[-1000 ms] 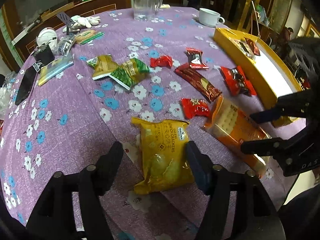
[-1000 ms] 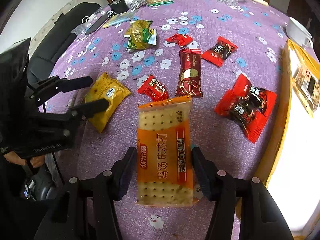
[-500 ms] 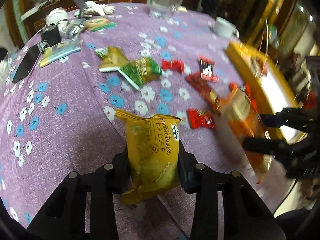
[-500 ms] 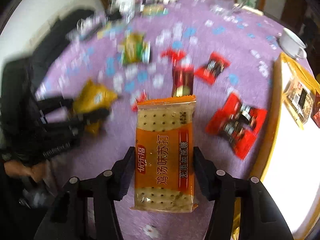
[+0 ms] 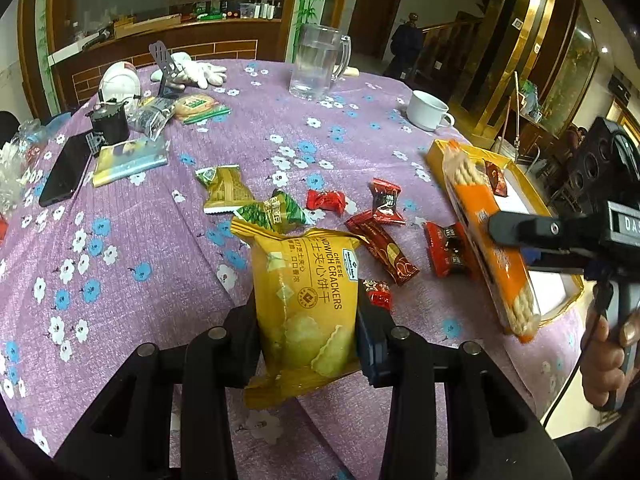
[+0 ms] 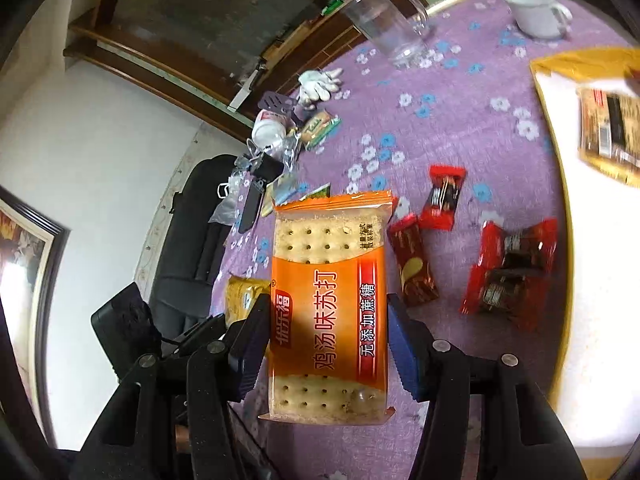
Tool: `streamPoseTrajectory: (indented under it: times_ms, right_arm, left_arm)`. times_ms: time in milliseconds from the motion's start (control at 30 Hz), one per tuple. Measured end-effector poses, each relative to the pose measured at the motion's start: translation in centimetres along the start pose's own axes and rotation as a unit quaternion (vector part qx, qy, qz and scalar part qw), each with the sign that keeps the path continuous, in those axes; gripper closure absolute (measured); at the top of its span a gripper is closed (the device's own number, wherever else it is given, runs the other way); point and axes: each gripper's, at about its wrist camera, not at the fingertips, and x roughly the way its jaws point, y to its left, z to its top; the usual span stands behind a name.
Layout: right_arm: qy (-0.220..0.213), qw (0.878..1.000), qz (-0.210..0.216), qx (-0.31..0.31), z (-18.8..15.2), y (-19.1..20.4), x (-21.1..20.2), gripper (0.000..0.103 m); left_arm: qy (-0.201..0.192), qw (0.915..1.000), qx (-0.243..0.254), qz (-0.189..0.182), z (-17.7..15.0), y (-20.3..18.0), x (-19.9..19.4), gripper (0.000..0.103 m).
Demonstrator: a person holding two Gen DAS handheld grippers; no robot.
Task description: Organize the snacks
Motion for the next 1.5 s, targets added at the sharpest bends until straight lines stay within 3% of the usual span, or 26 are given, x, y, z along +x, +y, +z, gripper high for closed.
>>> streamPoseTrajectory:
  times_ms: [100,267,467,533,633,700,867,1167,1500]
  right_arm:
    - [0.007,1.0,-0.003,0.006,-0.5,-0.4,-0.3,0.046]
    - [0.043,0.994,-0.089,-0.049,-1.7,0.2,0.9,0.046]
    - [0.101,0.961,-0.216,-0.142,-3.9,0.6,4.6,0.046]
    - [0.106,0.952,-0.241,-0.158,-4.3,0.3,5.4,0.046]
    - [0.102,0.945,-0.266,-0.162,-4.4,-0.4,5.9,0.046]
    - [0.093,0.945,-0.267,-0.166,-4.3,-0.5,6.0,0.046]
    - [0.078,0.941,-0.277,-0.178,-4.5,-0.7,5.9,0.046]
    - [0.074,0.943,-0.269,-0.183,-4.5,-0.8,5.2,0.046]
    - [0.081,0.942,-0.276,-0.176,-4.4,-1.2,5.0,0.046]
  left_arm:
    - [0.0,1.0,-0.002,0.0,0.1,0.0,0.2,0.066]
    - [0.019,0.9989,0.026,0.035,-0.2,-1.1,1.4,0.066]
    - [0.043,0.9965,-0.01,0.071,-1.4,-1.8,5.0,0.066]
    - [0.057,0.995,-0.014,0.081,-1.4,-2.0,6.8,0.066]
    - [0.035,0.9952,-0.032,0.085,-1.0,-2.2,7.4,0.066]
    - [0.025,0.9942,-0.038,0.097,-1.0,-2.4,7.7,0.062]
    - [-0.007,0.9926,-0.039,0.115,-1.5,-3.1,8.3,0.035]
    - [0.005,0.994,-0.011,0.108,-1.3,-3.9,9.1,0.014]
    - [0.01,0.9937,0.0,0.111,-1.2,-4.3,9.3,0.011]
